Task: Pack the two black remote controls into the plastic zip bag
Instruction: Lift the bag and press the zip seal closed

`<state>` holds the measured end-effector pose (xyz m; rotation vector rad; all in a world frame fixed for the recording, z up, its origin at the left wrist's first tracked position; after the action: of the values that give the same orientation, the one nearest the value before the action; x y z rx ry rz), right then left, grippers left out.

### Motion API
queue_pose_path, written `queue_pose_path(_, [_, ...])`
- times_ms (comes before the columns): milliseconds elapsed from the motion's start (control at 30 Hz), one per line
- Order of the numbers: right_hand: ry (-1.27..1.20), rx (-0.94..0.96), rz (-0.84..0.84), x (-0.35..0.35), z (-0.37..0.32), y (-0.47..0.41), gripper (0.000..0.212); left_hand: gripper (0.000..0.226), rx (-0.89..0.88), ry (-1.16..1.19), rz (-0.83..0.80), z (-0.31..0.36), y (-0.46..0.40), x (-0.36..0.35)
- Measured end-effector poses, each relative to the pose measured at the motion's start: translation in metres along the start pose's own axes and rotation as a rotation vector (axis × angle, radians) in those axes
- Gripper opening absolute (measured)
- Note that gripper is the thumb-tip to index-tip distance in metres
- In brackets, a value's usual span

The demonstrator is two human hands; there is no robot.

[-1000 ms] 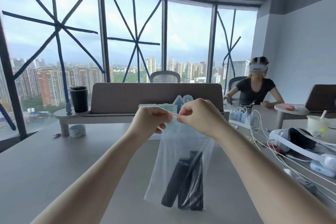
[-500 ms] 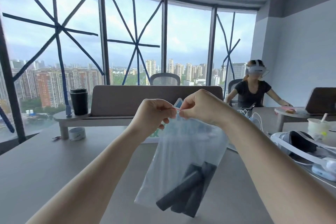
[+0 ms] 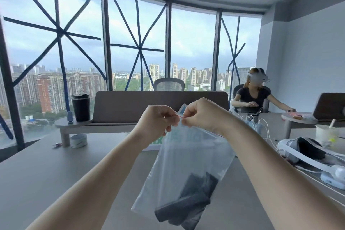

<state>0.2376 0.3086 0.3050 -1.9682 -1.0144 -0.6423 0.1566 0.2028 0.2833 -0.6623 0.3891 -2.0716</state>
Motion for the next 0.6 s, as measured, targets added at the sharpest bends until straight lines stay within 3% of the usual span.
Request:
queue_pose_path(200, [-0.04,-0.002,0.015,0.0008,0.0023,0.002,0.026,0.008,-0.018,-0.02,0.031,-0.0025,-0.0009,0.0058])
queue_pose_path(433, [-0.067,0.044,-0.042,0.0014,-0.0018,-0.0022,0.016,0.007,0.001,0.025,-0.035,0.0007,-0.0023,0.0065])
queue_pose_path(600, [-0.004,0.06,0.014,0.0042,-0.0037,-0.0032,0.019,0.009,0.017,0.044,-0.038,-0.0002,-0.0048,0.007])
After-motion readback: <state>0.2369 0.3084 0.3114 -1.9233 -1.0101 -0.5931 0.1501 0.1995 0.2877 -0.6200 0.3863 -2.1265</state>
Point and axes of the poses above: each hand's wrist, its own y-axis away from the middle knuckle, its own x-axis out of the back of the hand, z = x × y, the point moved 9 cm from there along -y, towards the middle knuckle, and after that the axes turned 4 degrees about z, right-handed, at the moved point
